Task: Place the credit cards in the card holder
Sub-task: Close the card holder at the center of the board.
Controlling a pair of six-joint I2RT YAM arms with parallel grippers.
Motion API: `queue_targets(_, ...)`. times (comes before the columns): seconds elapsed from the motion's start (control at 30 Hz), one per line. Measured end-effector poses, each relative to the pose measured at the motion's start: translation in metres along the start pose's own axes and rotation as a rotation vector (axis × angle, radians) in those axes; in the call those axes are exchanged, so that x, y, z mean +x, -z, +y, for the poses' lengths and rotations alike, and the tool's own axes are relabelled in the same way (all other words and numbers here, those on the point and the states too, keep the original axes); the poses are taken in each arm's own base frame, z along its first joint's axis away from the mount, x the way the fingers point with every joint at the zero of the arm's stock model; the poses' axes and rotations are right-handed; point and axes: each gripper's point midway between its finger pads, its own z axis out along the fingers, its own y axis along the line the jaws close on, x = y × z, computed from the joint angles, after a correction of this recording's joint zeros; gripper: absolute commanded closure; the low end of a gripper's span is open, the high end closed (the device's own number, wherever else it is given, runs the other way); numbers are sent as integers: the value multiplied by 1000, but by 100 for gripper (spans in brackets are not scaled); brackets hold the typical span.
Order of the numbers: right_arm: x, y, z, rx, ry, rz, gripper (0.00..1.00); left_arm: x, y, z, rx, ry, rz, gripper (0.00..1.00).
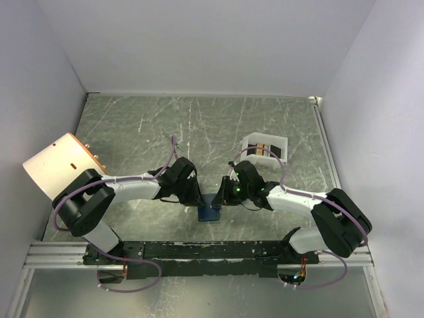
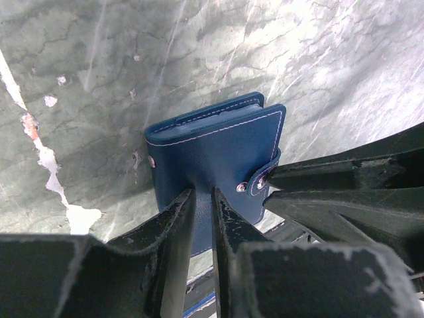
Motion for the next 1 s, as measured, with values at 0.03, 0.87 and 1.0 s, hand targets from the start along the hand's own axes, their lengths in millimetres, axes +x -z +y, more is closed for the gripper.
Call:
queue_targets(0.03, 0, 0, 1, -3, 1, 0, 78, 0, 0, 0, 0, 0, 0, 70)
queue_targets(0.87, -2, 7, -1, 42, 14, -25, 78, 0, 0, 0, -2, 0, 2, 70)
queue_targets(1.0, 2, 2, -4, 45, 10, -6, 78, 0, 0, 0, -5, 1, 5, 70)
